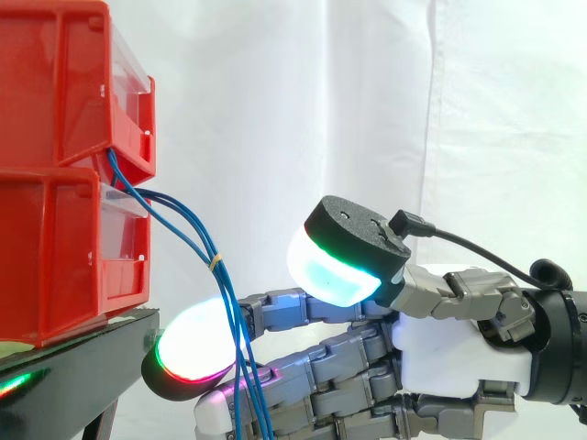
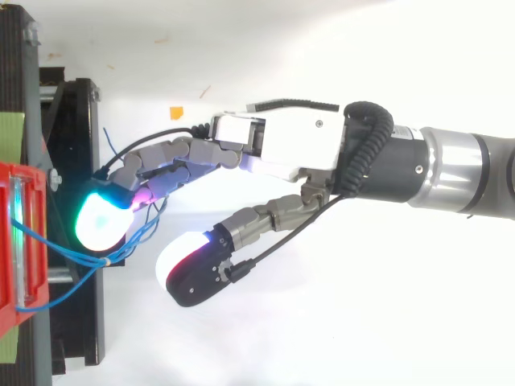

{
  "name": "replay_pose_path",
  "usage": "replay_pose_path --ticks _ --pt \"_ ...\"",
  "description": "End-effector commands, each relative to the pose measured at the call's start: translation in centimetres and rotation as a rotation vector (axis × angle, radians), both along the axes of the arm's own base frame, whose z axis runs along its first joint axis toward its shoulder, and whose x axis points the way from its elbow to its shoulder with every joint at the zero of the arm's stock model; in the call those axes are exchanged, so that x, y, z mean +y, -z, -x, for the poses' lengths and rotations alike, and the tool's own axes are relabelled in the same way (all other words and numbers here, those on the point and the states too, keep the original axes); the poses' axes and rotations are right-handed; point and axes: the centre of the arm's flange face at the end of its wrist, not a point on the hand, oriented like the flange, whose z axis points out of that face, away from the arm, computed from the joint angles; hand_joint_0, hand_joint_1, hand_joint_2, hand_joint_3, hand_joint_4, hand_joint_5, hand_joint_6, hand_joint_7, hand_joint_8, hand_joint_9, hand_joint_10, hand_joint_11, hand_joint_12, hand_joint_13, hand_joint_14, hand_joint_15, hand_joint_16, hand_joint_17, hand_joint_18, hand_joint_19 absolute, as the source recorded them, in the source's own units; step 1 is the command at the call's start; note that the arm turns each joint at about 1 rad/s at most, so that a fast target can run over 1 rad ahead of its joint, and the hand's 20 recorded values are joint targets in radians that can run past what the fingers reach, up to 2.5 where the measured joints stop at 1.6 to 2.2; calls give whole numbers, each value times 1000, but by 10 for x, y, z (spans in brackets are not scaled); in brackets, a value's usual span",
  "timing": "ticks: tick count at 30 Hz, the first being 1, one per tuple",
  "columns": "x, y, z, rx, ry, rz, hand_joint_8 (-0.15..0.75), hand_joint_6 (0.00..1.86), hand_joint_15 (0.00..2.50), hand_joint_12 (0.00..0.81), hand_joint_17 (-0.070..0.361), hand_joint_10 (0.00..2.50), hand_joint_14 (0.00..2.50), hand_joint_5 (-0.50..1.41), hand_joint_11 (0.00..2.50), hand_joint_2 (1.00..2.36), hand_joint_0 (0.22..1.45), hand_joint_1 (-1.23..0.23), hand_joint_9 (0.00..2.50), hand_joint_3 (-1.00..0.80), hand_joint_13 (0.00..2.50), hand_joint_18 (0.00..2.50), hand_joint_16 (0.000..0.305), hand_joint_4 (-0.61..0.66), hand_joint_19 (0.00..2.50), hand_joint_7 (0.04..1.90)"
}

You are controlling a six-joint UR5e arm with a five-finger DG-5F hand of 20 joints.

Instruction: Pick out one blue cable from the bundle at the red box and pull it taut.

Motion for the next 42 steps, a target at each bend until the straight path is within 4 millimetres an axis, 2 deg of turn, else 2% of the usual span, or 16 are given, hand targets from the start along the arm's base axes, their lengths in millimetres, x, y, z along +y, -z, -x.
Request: replay_pose_path --ticks 1,15,33,42 --pt "0 1 0 2 -5 2 233 503 150 306 93 5 5 -153 92 1000 546 -645 604 -500 369 218 41 192 364 888" --pt "-1 0 0 -1 -20 3 233 503 173 305 91 4 6 -135 108 1003 567 -697 616 -462 382 229 41 177 381 989" --pt "-1 -6 -3 -18 -34 3 257 501 225 312 91 7 10 -86 200 1002 575 -604 765 -480 478 304 40 150 412 1229" --pt "-1 -6 -3 -18 -34 3 268 512 240 319 91 9 9 -71 241 1001 570 -599 841 -483 525 338 40 152 433 1275"
